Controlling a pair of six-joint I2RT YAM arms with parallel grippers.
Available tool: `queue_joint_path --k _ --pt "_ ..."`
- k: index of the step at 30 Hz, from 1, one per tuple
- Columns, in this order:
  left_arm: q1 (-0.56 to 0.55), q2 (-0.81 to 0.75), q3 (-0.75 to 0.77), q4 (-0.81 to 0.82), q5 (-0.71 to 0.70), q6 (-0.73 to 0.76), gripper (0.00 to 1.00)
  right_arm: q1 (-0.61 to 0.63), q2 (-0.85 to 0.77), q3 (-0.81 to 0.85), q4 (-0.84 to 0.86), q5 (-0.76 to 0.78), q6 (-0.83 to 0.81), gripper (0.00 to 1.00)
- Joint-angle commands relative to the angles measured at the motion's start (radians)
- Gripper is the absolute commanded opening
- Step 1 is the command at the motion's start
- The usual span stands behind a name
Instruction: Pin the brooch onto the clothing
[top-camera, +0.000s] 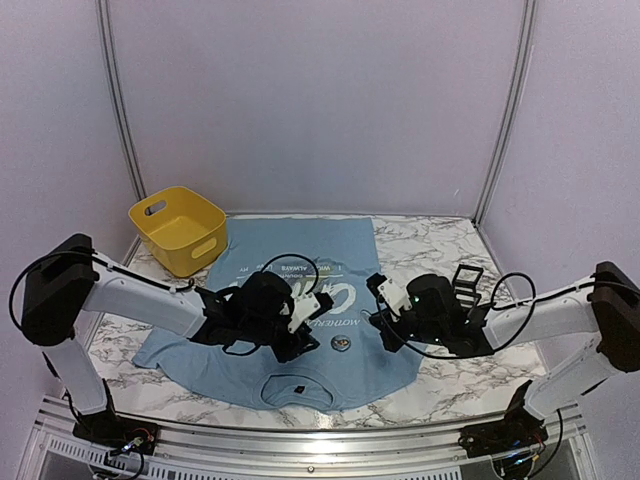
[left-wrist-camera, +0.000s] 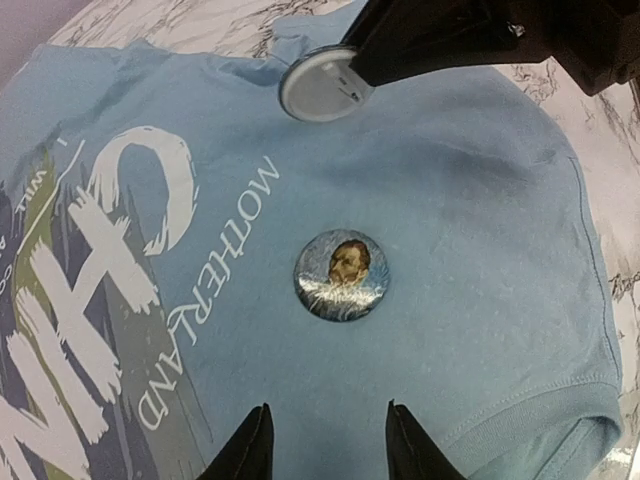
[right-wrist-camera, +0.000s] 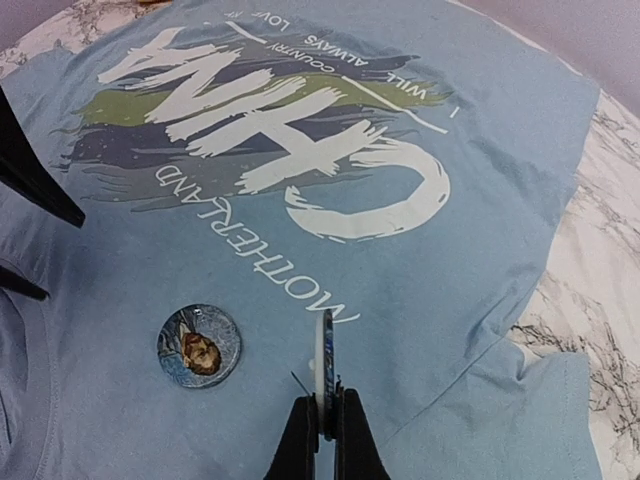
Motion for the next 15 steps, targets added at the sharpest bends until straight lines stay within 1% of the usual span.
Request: queue_joint_path --k 1,6,10,12,15 --pt "0.008 0.091 0.08 -0.033 0.084 0.124 0.41 -0.019 0.001 0.019 0.072 -0.021 -0.036 0.0" --pt "0.011 0.181 0.145 -0.11 0.04 0.139 0.47 -0.025 0.004 0.022 0.109 -0.056 -0.053 0.0" --pt "0.011 0.198 0.136 -0.115 0.05 0.129 0.48 -0.026 0.025 0.038 0.13 -0.089 -0.089 0.0" --pt "0.011 0.184 0.114 -0.112 0.067 0.125 0.42 -0.025 0.034 0.038 0.141 -0.118 -0.101 0.0" --pt "0.014 0.158 0.069 -0.075 0.094 0.129 0.22 -0.025 0.05 0.036 0.159 -0.123 -0.13 0.0"
